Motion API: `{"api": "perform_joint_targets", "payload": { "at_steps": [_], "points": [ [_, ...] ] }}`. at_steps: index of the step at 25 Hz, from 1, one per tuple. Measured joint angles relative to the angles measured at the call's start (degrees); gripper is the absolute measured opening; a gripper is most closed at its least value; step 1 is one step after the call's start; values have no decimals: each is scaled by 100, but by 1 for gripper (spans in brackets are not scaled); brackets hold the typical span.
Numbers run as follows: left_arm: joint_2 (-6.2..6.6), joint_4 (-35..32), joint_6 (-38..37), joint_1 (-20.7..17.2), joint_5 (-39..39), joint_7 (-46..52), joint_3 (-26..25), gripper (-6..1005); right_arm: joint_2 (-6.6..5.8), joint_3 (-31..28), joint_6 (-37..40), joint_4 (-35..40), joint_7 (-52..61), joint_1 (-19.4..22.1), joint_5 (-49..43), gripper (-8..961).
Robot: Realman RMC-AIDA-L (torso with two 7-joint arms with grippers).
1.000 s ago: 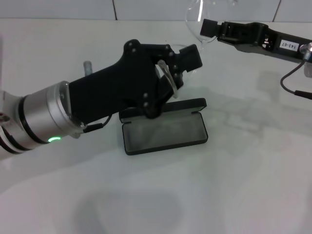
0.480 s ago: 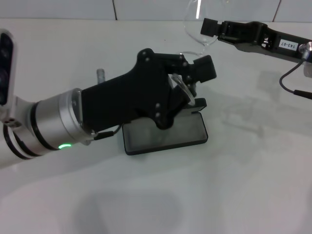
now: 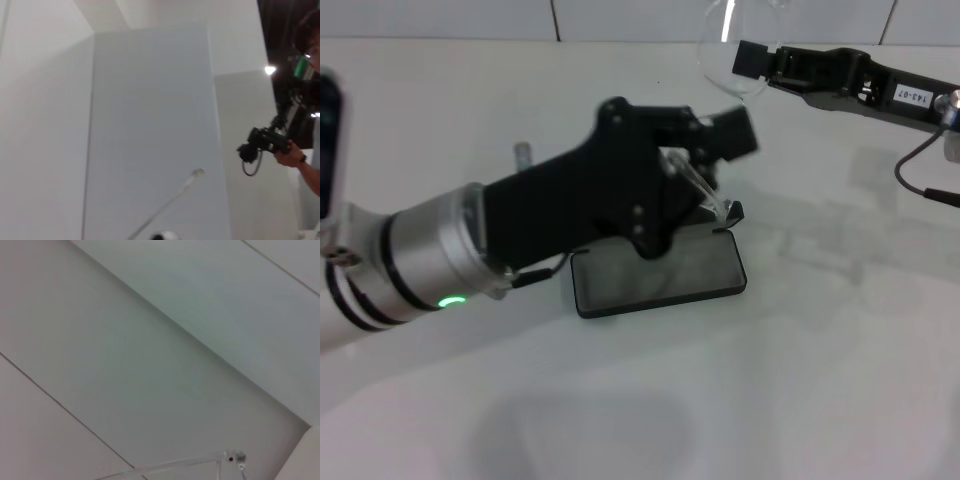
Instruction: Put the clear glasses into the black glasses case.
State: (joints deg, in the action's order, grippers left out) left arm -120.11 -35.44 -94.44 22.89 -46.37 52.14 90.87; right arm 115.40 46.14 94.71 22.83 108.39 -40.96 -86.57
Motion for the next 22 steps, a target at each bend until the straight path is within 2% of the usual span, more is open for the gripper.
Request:
{"api": "perform_joint_targets", "payload": {
  "at_steps": [5, 12, 15, 19, 22],
  "points": [
    [33, -16, -27, -152, 85, -15, -193, 41, -6, 0, 112, 12, -3, 90, 54, 41],
    [69, -47, -228, -258, 40, -6, -962, 41, -41, 22, 286, 18, 6, 122, 97, 41],
    [105, -301, -426, -197, 24, 79, -1238, 41, -44, 67, 265, 0, 10, 122, 48, 41],
    [161, -646, -432, 8, -56, 121, -1277, 40, -28, 71, 247, -14, 7, 108, -23, 41],
    [173, -662, -435, 254, -126, 155, -1280, 40, -22, 89, 243, -24, 8, 92, -71, 41]
  ]
}}
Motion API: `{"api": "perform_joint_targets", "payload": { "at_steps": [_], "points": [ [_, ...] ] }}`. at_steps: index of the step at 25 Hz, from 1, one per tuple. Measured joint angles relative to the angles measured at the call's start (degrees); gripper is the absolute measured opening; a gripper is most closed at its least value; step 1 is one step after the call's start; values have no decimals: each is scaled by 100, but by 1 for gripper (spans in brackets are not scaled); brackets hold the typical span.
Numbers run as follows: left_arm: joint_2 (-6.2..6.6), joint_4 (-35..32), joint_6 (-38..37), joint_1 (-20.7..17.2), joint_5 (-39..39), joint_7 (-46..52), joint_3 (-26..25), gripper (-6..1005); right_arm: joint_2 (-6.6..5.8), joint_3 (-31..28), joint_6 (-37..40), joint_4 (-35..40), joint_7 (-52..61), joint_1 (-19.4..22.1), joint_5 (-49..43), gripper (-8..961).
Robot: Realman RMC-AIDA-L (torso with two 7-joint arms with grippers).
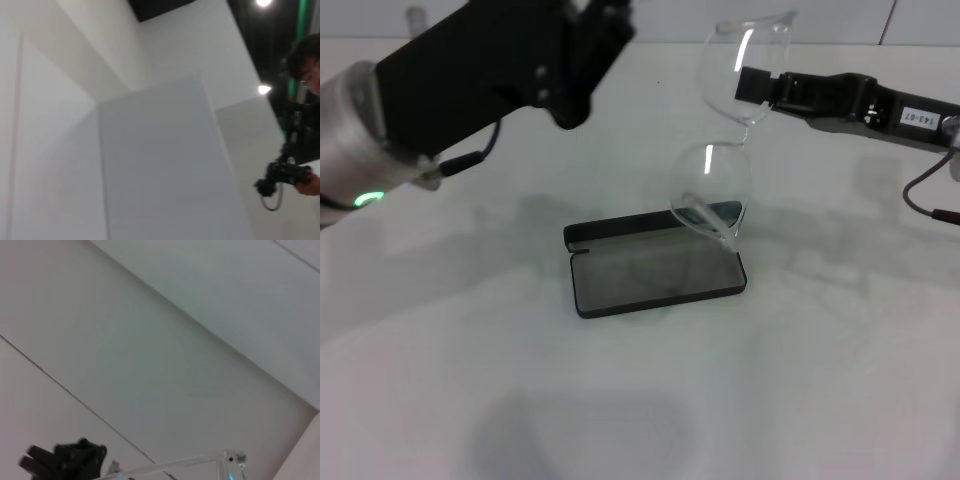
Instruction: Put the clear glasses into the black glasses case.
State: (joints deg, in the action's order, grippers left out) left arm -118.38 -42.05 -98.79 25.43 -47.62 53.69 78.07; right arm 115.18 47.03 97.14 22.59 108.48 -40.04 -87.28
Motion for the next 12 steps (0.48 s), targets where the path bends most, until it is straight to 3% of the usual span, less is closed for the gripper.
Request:
{"api": "perform_joint_targets", "payload": {
  "at_steps": [6, 12],
  "points": [
    [55, -3, 10, 489, -546, 267, -5, 40, 4, 161, -49, -7, 11, -35, -19, 41],
    [32, -4, 90, 647, -765, 338, -9, 41, 1, 277, -85, 1, 41, -99, -19, 41]
  ]
}}
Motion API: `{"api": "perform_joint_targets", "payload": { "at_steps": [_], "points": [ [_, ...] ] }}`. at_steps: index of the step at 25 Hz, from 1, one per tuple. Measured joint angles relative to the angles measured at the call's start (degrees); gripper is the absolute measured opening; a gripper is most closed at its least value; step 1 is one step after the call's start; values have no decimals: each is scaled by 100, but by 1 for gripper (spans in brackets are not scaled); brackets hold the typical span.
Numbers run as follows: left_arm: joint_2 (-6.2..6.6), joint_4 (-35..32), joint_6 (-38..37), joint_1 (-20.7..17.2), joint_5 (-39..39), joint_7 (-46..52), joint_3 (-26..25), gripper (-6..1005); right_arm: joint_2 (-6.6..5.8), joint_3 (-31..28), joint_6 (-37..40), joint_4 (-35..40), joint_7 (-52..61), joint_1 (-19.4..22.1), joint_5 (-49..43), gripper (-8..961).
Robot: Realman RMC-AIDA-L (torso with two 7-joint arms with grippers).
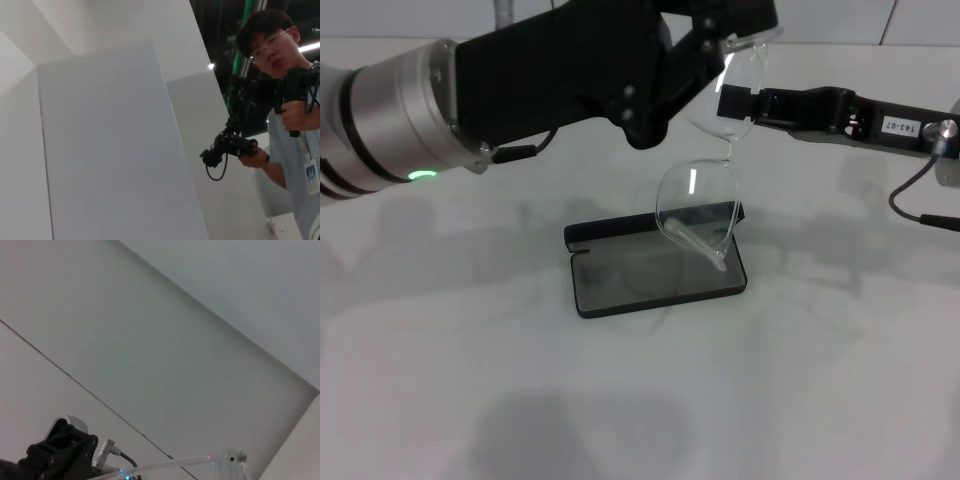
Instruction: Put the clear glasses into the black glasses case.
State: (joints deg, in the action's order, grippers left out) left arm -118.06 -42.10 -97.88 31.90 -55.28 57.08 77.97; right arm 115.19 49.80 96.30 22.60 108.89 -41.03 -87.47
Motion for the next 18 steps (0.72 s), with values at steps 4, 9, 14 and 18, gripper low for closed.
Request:
{"api": "perform_joint_targets", "payload": {
  "at_steps": [4, 9, 14, 18],
  "points": [
    [-20, 0, 17, 25, -147, 8, -2, 41, 3, 60, -81, 23, 38, -52, 0, 41],
    [-25, 0, 30, 20, -211, 10, -2, 41, 0, 65, -101, 28, 53, -68, 1, 42],
    [-54, 14, 96, -12, -328, 11, 1, 41, -3, 65, -117, 31, 69, -110, 2, 42],
    [-105, 33, 155, -20, -502, -16, -1, 41, -5, 65, -133, 31, 104, -139, 2, 42]
  ]
}}
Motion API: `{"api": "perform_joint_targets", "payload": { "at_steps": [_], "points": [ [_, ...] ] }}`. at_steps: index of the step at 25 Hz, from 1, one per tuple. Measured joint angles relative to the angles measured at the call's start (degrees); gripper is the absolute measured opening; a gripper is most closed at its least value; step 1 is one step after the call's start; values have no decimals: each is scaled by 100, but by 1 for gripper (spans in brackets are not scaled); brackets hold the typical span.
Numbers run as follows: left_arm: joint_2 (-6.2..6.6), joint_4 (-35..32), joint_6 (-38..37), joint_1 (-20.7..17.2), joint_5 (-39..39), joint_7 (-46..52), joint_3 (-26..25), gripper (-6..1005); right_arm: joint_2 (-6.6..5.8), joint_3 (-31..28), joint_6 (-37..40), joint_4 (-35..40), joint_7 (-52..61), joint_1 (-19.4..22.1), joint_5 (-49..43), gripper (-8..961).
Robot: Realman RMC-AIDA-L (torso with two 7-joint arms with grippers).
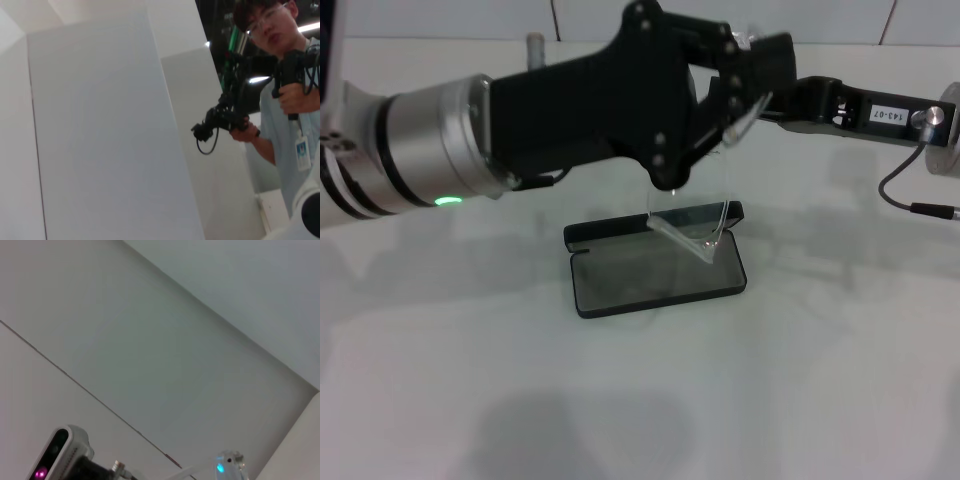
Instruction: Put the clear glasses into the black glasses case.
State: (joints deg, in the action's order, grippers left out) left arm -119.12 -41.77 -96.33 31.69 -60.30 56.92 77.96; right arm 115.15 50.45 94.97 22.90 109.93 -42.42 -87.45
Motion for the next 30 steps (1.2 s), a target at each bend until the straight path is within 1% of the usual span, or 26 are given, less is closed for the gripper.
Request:
{"api": "perform_joint_targets", "payload": {
  "at_steps": [7, 24, 30],
  "points": [
    [-42, 37, 113, -1, -238, -21, -1, 40, -15, -7, -1, 4, 22, -3, 42, 42],
    [-44, 42, 617, -74, -467, -37, 22, 41, -37, -53, 256, 14, 107, -29, 245, 42],
    [-45, 37, 665, -113, -453, -95, 17, 41, -38, -53, 299, 22, 117, -32, 292, 42]
  ]
}}
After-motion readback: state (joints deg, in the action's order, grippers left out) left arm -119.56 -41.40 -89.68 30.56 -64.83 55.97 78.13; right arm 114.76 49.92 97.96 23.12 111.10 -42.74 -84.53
